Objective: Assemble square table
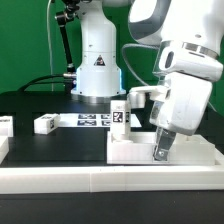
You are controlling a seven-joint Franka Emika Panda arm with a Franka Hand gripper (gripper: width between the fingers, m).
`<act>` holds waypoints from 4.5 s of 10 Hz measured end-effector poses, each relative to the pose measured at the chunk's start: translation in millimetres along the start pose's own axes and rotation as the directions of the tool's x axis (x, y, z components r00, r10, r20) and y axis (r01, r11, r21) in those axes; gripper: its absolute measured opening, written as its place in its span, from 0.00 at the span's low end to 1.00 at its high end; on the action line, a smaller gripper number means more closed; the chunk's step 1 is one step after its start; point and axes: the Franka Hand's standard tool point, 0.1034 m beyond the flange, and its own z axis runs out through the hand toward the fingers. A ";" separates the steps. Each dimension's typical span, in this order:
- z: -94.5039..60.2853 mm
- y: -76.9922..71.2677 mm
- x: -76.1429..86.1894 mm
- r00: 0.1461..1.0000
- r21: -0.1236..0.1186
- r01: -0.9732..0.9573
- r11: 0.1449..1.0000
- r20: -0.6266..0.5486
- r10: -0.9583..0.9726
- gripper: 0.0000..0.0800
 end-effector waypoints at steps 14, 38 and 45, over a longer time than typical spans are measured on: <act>-18.8 22.2 -31.6 0.998 0.002 -0.048 0.999 0.030 0.047 0.79; -53.6 -69.9 -157.8 0.259 0.130 -0.959 0.252 0.036 0.965 0.81; -37.3 -119.8 -194.8 0.247 0.139 -0.961 0.239 0.043 0.968 0.81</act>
Offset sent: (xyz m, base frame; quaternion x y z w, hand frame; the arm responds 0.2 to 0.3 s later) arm 0.0040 0.0092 -0.0005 0.0042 0.0049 -0.0140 0.9999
